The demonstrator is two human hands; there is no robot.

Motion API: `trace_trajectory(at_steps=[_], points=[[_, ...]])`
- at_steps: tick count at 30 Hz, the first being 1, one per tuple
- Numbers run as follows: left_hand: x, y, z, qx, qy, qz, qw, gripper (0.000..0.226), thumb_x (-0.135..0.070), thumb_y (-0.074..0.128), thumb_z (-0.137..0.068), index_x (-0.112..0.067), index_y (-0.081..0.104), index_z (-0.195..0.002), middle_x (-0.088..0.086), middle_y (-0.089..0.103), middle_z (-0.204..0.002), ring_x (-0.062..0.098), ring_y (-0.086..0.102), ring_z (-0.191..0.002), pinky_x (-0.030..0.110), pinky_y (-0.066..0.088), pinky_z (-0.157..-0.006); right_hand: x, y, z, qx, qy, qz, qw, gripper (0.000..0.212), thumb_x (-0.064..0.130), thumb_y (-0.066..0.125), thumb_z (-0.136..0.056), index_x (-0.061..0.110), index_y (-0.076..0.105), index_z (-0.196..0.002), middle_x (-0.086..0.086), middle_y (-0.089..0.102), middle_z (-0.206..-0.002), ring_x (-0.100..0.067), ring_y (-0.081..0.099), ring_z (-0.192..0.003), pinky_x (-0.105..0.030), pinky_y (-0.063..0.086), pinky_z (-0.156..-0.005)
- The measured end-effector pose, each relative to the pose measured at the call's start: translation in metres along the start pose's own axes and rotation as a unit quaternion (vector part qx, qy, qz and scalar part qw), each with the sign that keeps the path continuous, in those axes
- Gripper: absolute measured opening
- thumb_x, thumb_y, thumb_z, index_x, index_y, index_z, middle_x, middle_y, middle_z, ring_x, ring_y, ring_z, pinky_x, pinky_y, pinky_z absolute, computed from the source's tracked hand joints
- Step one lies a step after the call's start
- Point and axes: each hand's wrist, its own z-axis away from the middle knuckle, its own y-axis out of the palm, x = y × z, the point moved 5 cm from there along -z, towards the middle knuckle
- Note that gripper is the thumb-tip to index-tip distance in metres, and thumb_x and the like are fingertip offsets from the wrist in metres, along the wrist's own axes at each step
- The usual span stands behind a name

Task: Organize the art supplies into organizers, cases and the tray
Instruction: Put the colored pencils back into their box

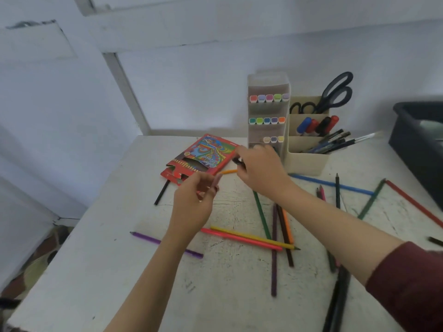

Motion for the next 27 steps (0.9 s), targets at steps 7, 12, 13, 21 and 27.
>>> trace_trajectory(at_steps=[7, 12, 13, 21, 27], points=[[-0.043, 0.026, 0.024, -0.006, -0.067, 0.102, 0.993, 0.028, 0.002, 0.058, -0.085, -0.022, 0.059, -0.100, 0.003, 0.067, -0.079, 0.007, 0.062, -0.065, 0.012, 0.047, -0.060, -0.019, -0.060, 0.047, -0.047, 0.077, -0.212, 0.973, 0.007, 0.018, 0.061, -0.088, 0.018, 0.059, -0.094, 0.016, 0.061, -0.078, -0.006, 0.057, -0.072, -0.026, 0.050, -0.073], [-0.090, 0.055, 0.047, 0.027, -0.074, 0.161, 0.984, 0.038, 0.008, 0.057, -0.082, -0.021, 0.059, -0.107, 0.006, 0.068, -0.077, 0.013, 0.066, -0.062, 0.020, 0.053, -0.064, -0.047, -0.104, 0.107, -0.060, 0.148, -0.301, 0.940, 0.010, 0.014, 0.064, -0.086, 0.016, 0.055, -0.084, 0.020, 0.056, -0.058, 0.008, 0.053, -0.059, -0.007, 0.040, -0.055], [-0.099, 0.066, 0.056, 0.041, -0.074, 0.169, 0.982, 0.039, 0.008, 0.059, -0.081, -0.021, 0.059, -0.106, 0.007, 0.068, -0.079, 0.015, 0.067, -0.062, 0.024, 0.055, -0.063, -0.058, -0.112, 0.126, -0.055, 0.169, -0.302, 0.937, 0.010, 0.013, 0.063, -0.086, 0.015, 0.054, -0.083, 0.017, 0.057, -0.060, 0.007, 0.051, -0.056, -0.007, 0.039, -0.052], [-0.148, 0.160, 0.138, 0.200, -0.140, 0.187, 0.952, 0.024, -0.001, 0.066, -0.081, -0.020, 0.058, -0.093, 0.006, 0.068, -0.079, 0.016, 0.069, -0.062, 0.027, 0.057, -0.060, -0.118, -0.143, 0.270, -0.030, 0.289, -0.222, 0.931, 0.016, 0.008, 0.066, -0.081, 0.024, 0.062, -0.083, 0.010, 0.063, -0.072, 0.001, 0.057, -0.059, -0.008, 0.044, -0.054], [-0.177, 0.207, 0.187, 0.282, -0.150, 0.154, 0.935, 0.021, -0.007, 0.066, -0.083, -0.023, 0.056, -0.093, -0.003, 0.065, -0.076, 0.003, 0.065, -0.056, 0.023, 0.057, -0.058, -0.128, -0.159, 0.355, -0.073, 0.329, -0.172, 0.926, 0.017, 0.006, 0.069, -0.078, 0.023, 0.068, -0.080, 0.019, 0.062, -0.070, 0.007, 0.058, -0.075, -0.002, 0.040, -0.059]])
